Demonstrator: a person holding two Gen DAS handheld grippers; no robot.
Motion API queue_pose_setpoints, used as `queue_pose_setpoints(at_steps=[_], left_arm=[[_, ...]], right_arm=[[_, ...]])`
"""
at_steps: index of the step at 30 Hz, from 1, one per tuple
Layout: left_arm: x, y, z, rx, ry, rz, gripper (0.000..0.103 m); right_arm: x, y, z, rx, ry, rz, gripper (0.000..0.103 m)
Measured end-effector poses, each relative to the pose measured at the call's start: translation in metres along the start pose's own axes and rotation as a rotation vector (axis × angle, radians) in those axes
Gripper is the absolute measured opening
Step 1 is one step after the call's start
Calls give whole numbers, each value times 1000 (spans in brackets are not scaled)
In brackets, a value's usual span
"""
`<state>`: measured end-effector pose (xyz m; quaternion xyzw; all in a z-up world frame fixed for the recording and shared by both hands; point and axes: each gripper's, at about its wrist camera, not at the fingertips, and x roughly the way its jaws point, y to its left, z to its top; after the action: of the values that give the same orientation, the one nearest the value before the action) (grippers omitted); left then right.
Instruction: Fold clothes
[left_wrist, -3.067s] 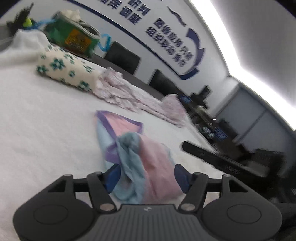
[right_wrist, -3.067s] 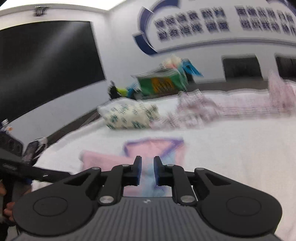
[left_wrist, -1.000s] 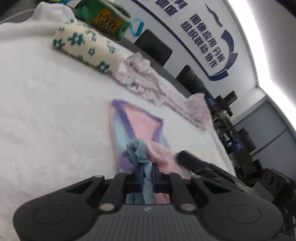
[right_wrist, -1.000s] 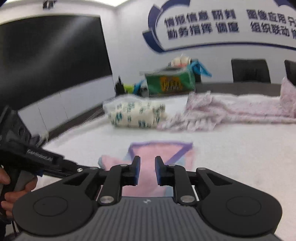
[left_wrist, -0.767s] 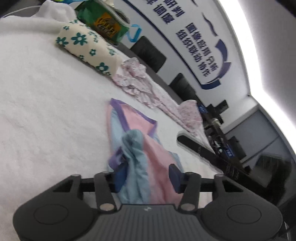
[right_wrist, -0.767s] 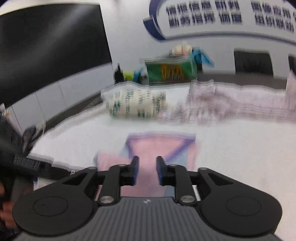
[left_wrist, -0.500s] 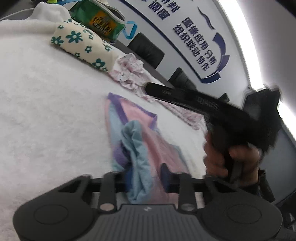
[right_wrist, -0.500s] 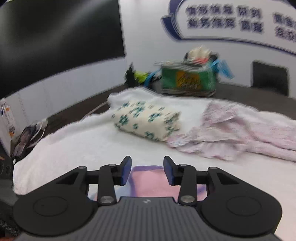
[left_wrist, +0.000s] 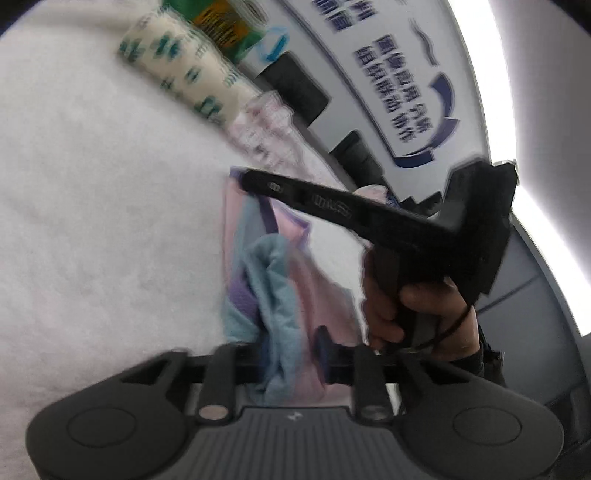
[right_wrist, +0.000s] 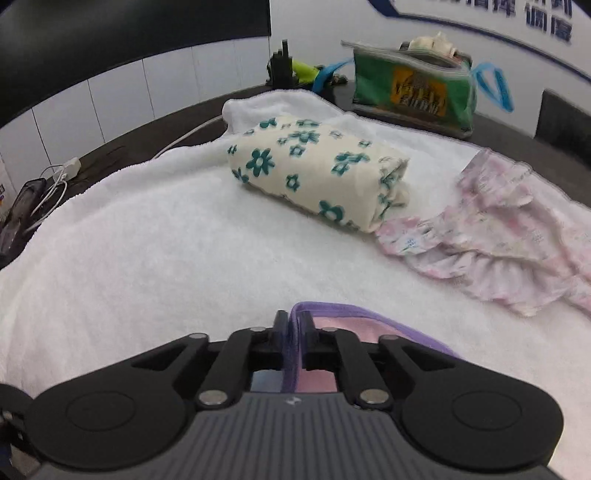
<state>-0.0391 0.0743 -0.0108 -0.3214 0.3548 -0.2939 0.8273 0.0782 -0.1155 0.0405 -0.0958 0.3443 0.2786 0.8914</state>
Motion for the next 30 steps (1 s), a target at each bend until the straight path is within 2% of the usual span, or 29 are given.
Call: queue_pose_setpoints(at_steps=[1, 2, 4, 6, 7, 8, 10, 13, 18, 19, 20, 22, 25, 30], left_arm=[[-8, -2, -1, 32, -34, 13, 55], [-16, -4, -2, 62, -70, 32, 61], [-19, -6, 0, 94, -92, 77, 62], [-9, -6, 3, 91, -74, 97, 61], [-2, -7, 3, 86, -55, 98, 56], [5, -8, 3, 83, -31, 96, 45], [16, -10, 1, 73, 1, 94, 34], [15, -12, -4, 55, -17, 104, 34], [9, -21, -6, 68, -55, 117, 34], [10, -23, -6, 75, -57, 125, 31], [13, -22, -5, 69, -46, 137, 23], [19, -17, -4, 35, -20, 148, 16], [18, -4, -2, -32, -2, 129, 13], [12, 2, -3, -51, 5, 117, 15]], right_arm=[[-19, -3, -3, -10, -55, -12, 21], [-39, -6, -7, -12, -108, -20, 29], [-73, -9, -21, -18, -164, 3, 29], [-92, -8, -38, -4, -172, 21, 29], [-97, -7, -45, 10, -169, 25, 29], [-98, -5, -53, 19, -159, 19, 29], [-94, -4, -68, 54, -148, 2, 29], [-89, -3, -90, 108, -132, -24, 29], [-104, -14, -108, 206, -222, 3, 29], [-107, -17, -110, 221, -235, 3, 29], [-110, -20, -112, 237, -248, 3, 29], [-113, -23, -117, 250, -253, 7, 29], [-107, -22, -123, 250, -224, -6, 29], [-97, -14, -133, 221, -182, -27, 29]])
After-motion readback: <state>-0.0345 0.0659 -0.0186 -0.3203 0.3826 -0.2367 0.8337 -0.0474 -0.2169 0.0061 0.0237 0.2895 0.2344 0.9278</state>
